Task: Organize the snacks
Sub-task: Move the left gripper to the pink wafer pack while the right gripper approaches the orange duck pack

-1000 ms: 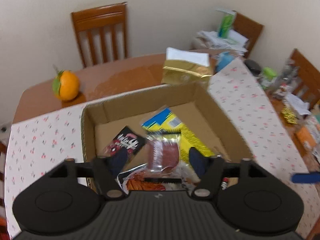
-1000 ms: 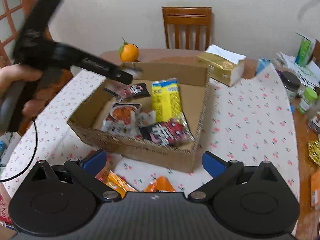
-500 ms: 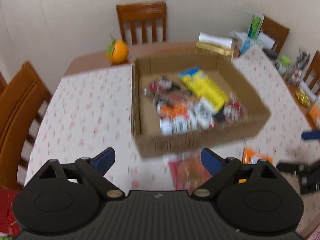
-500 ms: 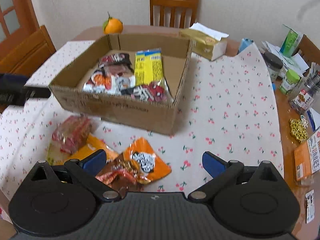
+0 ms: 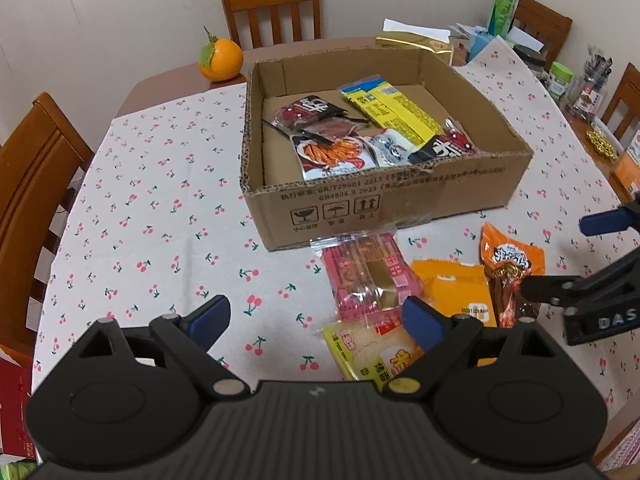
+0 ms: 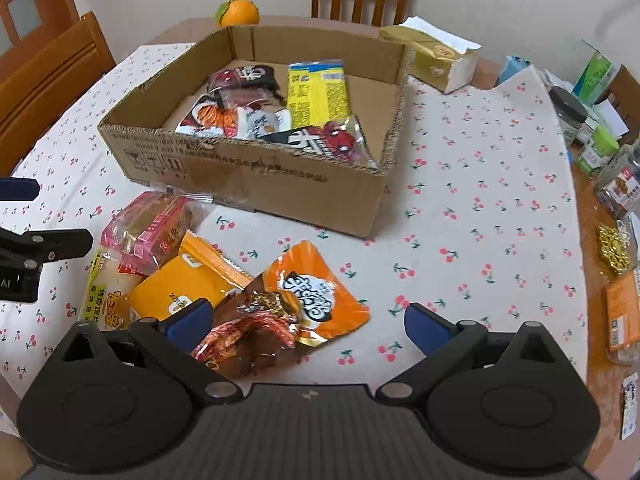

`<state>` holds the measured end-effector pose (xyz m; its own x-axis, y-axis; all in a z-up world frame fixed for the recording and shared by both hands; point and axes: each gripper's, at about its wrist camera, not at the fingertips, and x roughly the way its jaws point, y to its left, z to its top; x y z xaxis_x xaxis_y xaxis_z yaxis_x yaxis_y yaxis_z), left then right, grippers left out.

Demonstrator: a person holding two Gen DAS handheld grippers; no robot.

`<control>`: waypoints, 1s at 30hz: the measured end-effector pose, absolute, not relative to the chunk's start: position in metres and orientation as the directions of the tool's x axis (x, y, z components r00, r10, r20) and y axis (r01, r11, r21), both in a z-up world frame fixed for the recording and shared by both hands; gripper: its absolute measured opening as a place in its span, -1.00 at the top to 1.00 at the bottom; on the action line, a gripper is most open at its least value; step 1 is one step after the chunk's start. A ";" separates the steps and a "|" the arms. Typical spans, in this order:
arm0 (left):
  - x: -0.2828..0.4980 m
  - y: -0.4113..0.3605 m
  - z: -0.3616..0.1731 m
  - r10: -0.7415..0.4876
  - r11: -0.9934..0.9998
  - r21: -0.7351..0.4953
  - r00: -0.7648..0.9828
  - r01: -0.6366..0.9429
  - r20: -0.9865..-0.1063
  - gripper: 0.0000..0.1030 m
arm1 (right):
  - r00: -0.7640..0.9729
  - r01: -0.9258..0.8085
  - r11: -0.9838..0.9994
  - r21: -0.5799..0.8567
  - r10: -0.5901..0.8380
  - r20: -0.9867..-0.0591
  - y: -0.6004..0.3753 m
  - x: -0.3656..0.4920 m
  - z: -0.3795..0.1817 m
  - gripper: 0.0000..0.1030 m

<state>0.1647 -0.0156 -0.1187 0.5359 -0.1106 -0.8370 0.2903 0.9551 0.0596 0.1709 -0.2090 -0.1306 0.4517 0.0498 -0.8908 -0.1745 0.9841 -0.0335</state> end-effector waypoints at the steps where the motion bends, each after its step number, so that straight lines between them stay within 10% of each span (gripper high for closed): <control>1: 0.164 -0.015 -0.120 -0.113 0.954 0.057 0.532 0.293 -0.839 -0.80 | 0.452 -0.174 0.984 -0.036 0.048 -0.891 -0.207 0.172 -0.133 -1.00; 30: 0.191 -0.045 -0.143 -0.155 0.926 0.047 0.491 0.374 -0.857 -0.79 | 0.396 -0.142 0.989 -0.044 0.016 -0.918 -0.226 0.149 -0.181 -1.00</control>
